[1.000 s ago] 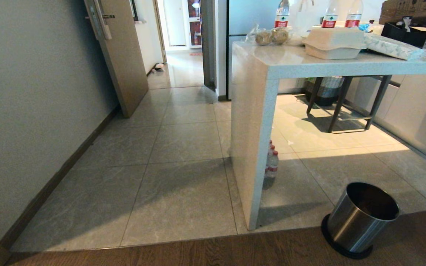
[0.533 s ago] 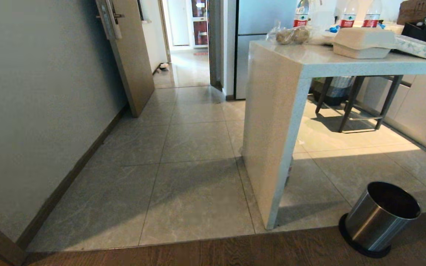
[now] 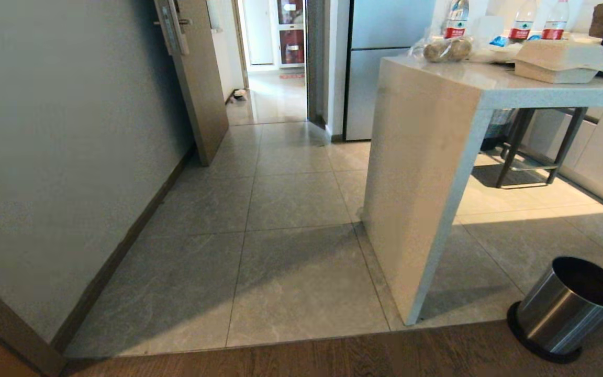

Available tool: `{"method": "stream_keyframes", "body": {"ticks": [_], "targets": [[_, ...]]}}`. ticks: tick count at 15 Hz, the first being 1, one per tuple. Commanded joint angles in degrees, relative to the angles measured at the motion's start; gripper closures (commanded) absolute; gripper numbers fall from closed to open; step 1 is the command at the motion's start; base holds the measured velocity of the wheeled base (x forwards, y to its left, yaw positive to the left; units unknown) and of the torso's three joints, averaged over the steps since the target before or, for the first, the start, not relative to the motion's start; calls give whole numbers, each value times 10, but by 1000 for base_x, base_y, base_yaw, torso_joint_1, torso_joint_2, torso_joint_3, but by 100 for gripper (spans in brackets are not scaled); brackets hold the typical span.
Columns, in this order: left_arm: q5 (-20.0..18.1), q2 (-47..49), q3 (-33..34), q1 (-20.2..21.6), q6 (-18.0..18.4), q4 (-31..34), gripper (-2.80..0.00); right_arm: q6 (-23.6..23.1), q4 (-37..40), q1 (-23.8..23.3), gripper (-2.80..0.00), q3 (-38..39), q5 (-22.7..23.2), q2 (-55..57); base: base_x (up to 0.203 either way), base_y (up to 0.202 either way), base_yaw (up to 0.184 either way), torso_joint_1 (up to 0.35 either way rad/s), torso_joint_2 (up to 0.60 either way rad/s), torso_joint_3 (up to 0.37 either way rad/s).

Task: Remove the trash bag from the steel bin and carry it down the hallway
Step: Put the trash bag at the door

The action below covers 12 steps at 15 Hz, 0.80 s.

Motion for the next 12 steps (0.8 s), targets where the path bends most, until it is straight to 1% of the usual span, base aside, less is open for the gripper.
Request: {"method": "stream_keyframes", "body": {"ticks": [1, 7, 10, 12], "targets": [[0, 1, 0, 0, 0, 0, 0, 0, 0, 0, 0, 0, 0, -22, 0, 192, 2, 1, -1, 5], [0, 1, 0, 0, 1, 0, 0, 0, 0, 0, 0, 0, 0, -22, 0, 192, 1, 4, 0, 4], [0, 1, 0, 0, 3, 0, 0, 0, 0, 0, 0, 0, 0, -22, 4, 21, 2, 1, -1, -1], [0, 1, 0, 0, 3, 0, 0, 0, 0, 0, 0, 0, 0, -22, 88, 4, 1, -1, 4, 3]]}}
